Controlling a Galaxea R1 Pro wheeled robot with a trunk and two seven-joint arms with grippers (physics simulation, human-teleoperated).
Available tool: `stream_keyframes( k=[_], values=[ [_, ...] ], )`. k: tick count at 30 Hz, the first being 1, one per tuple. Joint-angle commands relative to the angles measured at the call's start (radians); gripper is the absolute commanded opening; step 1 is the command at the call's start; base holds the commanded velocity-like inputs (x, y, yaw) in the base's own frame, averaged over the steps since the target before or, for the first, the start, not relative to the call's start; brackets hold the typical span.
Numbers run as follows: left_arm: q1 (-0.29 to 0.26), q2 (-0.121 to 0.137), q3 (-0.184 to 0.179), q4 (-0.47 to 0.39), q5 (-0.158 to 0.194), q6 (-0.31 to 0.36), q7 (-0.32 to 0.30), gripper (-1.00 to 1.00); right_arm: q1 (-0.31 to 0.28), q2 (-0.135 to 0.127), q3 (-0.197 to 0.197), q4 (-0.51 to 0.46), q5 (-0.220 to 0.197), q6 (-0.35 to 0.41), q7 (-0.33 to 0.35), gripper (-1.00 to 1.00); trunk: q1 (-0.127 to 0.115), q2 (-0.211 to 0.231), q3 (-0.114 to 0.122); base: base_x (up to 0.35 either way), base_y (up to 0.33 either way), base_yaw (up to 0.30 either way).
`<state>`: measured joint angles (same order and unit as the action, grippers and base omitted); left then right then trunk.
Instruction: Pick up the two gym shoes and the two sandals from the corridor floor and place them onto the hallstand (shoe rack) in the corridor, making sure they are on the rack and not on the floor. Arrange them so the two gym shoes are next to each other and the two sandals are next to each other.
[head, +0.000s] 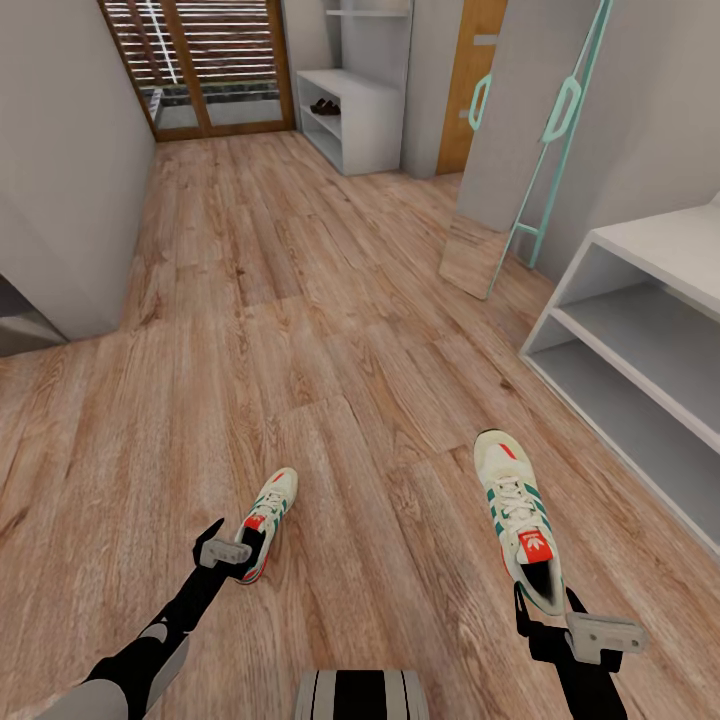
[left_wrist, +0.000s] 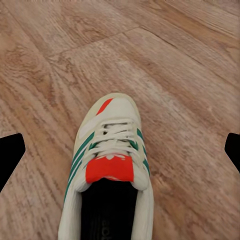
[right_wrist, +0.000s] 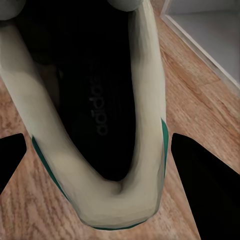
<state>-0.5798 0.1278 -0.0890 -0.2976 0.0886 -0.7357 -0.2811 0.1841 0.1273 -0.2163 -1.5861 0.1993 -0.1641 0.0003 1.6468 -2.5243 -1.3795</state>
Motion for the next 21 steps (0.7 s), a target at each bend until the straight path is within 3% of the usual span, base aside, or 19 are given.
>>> stream_keyframes(
  k=[1,21],
  values=[
    [0.000,0.000,0.000,0.000,0.000,0.000,0.000,1.00,0.000,0.000,0.000,0.000,0.000,0.000,0.000,-1.00,0.000,0.000,0.000,0.000,0.000,0.000],
    [0.000,0.002,0.001,0.002,0.001,-0.003,0.000,1.00,0.000,0.000,0.000,0.001,0.000,0.000,0.000,-1.00,0.000,0.000,0.000,0.054,0.026,0.000]
  ],
)
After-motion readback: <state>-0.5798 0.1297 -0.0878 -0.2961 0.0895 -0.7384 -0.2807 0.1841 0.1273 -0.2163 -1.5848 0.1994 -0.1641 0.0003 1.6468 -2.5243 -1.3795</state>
